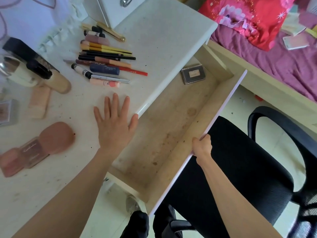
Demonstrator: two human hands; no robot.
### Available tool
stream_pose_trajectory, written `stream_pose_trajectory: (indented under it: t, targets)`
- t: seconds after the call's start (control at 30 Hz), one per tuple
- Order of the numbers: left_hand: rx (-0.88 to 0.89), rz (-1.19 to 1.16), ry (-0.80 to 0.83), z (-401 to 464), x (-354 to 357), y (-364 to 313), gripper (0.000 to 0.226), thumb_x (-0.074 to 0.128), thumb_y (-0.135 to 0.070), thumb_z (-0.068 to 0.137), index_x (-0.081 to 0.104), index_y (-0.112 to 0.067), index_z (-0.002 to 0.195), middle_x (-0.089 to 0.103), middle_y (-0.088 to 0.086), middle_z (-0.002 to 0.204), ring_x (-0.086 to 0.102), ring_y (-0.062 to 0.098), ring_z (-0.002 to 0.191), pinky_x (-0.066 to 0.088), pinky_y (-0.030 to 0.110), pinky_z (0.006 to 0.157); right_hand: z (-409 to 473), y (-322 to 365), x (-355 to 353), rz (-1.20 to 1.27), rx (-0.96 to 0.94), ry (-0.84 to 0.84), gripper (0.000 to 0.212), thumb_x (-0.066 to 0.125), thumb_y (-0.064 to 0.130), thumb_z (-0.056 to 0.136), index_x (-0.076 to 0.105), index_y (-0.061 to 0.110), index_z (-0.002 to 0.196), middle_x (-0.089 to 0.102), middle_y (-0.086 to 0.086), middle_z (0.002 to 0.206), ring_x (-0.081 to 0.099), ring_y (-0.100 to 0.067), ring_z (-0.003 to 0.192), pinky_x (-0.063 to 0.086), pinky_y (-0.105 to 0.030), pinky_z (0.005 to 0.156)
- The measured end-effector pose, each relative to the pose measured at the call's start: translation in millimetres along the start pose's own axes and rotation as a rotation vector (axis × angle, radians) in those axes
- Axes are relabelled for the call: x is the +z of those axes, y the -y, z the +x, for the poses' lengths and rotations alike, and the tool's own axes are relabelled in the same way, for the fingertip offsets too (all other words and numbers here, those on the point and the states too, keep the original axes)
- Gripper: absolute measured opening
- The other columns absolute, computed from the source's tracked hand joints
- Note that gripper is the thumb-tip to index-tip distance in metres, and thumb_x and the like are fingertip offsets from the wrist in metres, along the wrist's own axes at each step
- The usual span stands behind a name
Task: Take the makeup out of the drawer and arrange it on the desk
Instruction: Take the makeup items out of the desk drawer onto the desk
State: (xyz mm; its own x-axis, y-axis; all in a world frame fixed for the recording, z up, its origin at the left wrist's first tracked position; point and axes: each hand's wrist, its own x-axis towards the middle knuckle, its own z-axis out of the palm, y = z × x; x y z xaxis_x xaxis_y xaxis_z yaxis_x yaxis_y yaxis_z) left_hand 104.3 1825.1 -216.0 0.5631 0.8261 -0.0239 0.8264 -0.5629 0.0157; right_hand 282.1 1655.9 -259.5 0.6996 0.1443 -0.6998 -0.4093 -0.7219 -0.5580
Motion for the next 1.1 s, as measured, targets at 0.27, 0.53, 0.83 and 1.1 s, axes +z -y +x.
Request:
stream_pose_trajectory:
  t: [0.27, 0.53, 0.83, 1.1]
  targets:
    - [-0.001, 0.034, 0.022, 0.0, 0.7, -0.3, 0.06, 0.019, -0.05, 0.094, 0.02, -0.021, 0.146, 0.022, 0.015, 0.152, 0.017, 0.036, 0.14, 0.013, 0.061, 0.109, 6.9, -3.6, 0.4, 0.068, 0.034, 0.024, 0.01, 0.045, 0.008, 0.089, 0.038, 0.013, 0.094, 0.051, -0.006, 0.089, 0.053, -0.022, 0.077, 0.055, -0.046, 0.079]
    - [0.122, -0.067, -0.028, -4.8, -3.9, -36.1, 0.05, 0.042, -0.024, 0.093, 0.035, -0.011, 0.141, 0.03, 0.018, 0.149, 0.025, 0.037, 0.138, 0.016, 0.059, 0.109, 6.8, -2.0, -14.0, 0.096, -0.001, 0.085, 0.012, 0.05, 0.012, 0.088, 0.045, 0.01, 0.099, 0.06, -0.017, 0.104, 0.062, -0.036, 0.097, 0.054, -0.053, 0.08]
    - [0.479, -0.364, 0.1, 19.5, 30.4, -118.2, 0.045, 0.046, -0.006, 0.091, 0.041, -0.009, 0.135, 0.044, 0.013, 0.14, 0.036, 0.026, 0.134, 0.032, 0.037, 0.109, 12.4, -10.6, -20.7, 0.185, -0.01, 0.192, 0.012, 0.054, 0.013, 0.089, 0.047, 0.019, 0.097, 0.062, -0.012, 0.103, 0.063, -0.032, 0.095, 0.055, -0.05, 0.079]
    - [0.413, -0.384, 0.336, 104.6, 86.7, -165.4, 0.05, 0.041, -0.009, 0.094, 0.031, -0.011, 0.143, 0.035, 0.013, 0.146, 0.03, 0.027, 0.135, 0.023, 0.034, 0.11, 21.9, -22.5, -21.6, 0.246, -0.038, 0.262, 0.012, 0.058, 0.018, 0.09, 0.047, 0.023, 0.091, 0.061, -0.012, 0.086, 0.059, -0.023, 0.073, 0.055, -0.051, 0.078]
